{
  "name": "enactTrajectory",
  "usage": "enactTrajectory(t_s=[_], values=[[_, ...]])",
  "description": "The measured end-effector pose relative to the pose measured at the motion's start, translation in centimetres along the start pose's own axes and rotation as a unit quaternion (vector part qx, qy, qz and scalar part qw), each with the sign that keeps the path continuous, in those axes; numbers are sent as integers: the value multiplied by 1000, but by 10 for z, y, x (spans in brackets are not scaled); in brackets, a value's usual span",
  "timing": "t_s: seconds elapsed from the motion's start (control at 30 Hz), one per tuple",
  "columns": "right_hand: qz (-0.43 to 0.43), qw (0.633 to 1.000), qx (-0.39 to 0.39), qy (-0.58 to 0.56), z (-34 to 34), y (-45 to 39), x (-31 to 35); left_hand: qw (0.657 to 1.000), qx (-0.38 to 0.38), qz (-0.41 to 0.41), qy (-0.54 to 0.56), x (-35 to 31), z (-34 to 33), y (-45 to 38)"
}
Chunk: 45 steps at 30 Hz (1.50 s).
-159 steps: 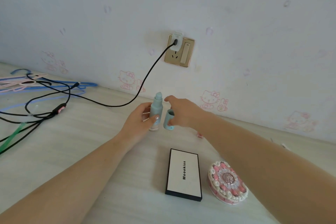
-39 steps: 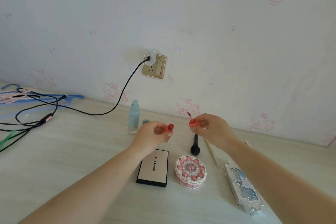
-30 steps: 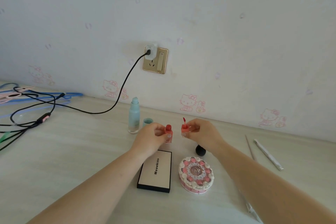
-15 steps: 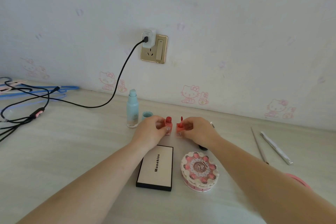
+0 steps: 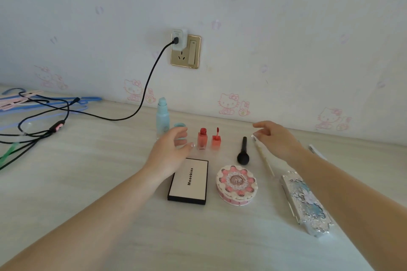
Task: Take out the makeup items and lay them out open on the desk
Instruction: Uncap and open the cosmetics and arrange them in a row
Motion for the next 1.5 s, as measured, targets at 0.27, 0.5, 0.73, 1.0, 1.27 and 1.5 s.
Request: enactTrajectory(t_s=[0.27, 0.5, 0.73, 1.0, 1.27, 1.5], values=[[40, 996, 0, 81, 11, 5, -11, 988, 119, -92, -34, -64, -64, 7], [143, 954, 50, 260, -32, -4, -9, 943, 253, 0, -216, -52, -136, -10], [238, 917, 49, 316, -49, -3, 3, 928, 242, -56, -279, -55, -156, -19], [289, 880, -2, 378, -38, 9, 9, 945, 180, -104, -252, -58, -148, -22], [238, 958, -23, 160, 5, 38, 25, 986, 71, -127, -85, -75, -91, -11], [183, 982, 22, 39, -2, 74, 55, 986, 55, -153, -28, -69, -11, 10]])
Point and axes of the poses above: each hand's wrist, its own y-axis away from the middle knuckle, its own z-axis out of the back of the hand, x = y × z, the point moved 9 cm from there along -y, towards the middle knuckle, and after that the axes turned 8 degrees about -z, right-handed, at the moved point
